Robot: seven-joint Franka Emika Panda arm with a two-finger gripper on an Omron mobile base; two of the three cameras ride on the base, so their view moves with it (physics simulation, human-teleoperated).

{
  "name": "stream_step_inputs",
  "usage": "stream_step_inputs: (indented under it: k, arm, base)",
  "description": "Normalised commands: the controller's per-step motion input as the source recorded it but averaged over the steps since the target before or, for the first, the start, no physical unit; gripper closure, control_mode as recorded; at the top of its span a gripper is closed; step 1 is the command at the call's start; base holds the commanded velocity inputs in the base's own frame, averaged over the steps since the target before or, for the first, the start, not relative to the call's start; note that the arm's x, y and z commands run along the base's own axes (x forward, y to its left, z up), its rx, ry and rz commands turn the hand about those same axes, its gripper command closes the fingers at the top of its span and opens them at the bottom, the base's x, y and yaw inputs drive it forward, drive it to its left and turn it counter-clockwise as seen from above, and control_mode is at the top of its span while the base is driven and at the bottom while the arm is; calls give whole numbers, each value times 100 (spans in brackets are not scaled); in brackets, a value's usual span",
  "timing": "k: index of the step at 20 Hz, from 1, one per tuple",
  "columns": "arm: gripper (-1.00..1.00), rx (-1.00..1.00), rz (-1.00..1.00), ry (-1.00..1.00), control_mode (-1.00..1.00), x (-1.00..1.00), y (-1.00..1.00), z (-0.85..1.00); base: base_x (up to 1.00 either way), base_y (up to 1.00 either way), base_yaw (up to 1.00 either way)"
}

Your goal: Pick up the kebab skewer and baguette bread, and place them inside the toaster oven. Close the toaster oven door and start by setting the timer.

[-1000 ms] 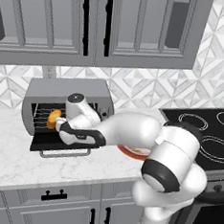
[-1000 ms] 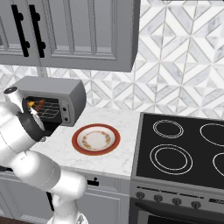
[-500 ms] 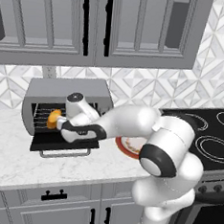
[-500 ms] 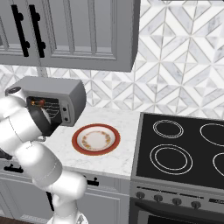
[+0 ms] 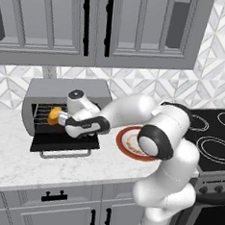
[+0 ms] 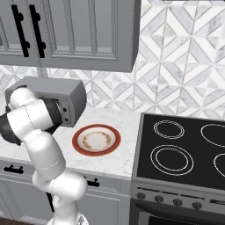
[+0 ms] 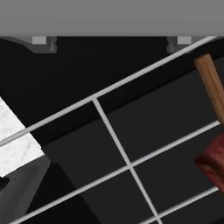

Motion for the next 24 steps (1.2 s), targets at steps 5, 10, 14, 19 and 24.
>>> stream_step_inputs:
  k: [5,10,14,19,24]
  arm:
    - [-100,0,-5,0,-100,46,1,0]
    - [-100,0,-6,0,-100,39,1,-3]
    - [-100,0,-9,0,-100,22,3,-8]
    - [-100,0,-9,-1,-100,-10,1,-2]
    - [-100,0,0,0,-100,-79,0,0]
  base:
    - [0,0,0]
    - [0,0,0]
    - [0,0,0]
    - [0,0,0]
    - [0,0,0]
